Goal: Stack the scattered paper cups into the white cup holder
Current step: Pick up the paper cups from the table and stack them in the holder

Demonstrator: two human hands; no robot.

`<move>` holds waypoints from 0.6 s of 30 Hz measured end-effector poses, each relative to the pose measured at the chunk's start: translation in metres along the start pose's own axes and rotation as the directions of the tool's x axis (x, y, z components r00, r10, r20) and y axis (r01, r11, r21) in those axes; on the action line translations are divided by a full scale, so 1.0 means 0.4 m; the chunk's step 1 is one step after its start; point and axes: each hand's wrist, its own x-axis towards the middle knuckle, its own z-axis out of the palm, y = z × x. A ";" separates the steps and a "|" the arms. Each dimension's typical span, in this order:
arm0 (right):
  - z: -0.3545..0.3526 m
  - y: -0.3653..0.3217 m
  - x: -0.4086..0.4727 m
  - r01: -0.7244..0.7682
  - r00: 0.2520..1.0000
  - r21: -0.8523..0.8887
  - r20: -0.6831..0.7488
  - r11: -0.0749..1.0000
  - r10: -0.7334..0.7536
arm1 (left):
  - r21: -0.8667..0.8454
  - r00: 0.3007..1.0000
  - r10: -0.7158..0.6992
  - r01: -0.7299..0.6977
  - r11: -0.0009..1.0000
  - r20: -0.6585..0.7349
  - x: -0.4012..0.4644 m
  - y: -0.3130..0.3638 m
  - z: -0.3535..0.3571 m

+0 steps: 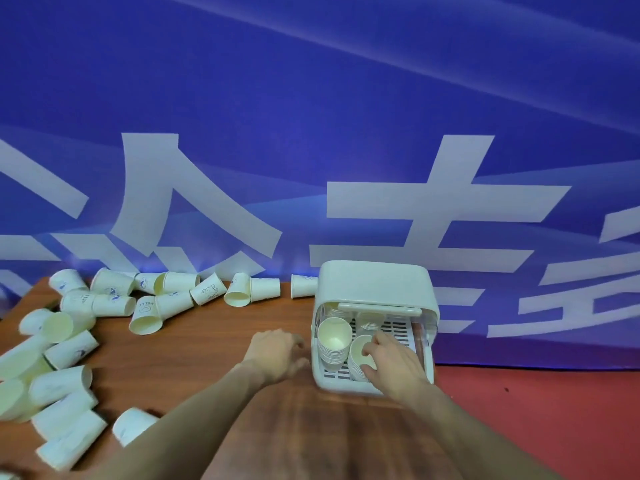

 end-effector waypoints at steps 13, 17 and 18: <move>-0.087 -0.266 0.076 0.348 0.931 0.016 -0.127 0.937 -0.343 | -0.028 0.954 -0.264 0.263 0.964 -0.144 -0.228 -0.155 -0.055; -0.091 -0.393 0.098 0.453 0.886 -0.006 -0.106 0.892 -0.451 | -0.042 0.910 -0.383 0.381 0.924 -0.160 -0.341 -0.250 -0.040; -0.090 -0.422 0.101 0.467 0.880 -0.002 -0.094 0.884 -0.465 | -0.044 0.899 -0.410 0.408 0.912 -0.158 -0.365 -0.273 -0.035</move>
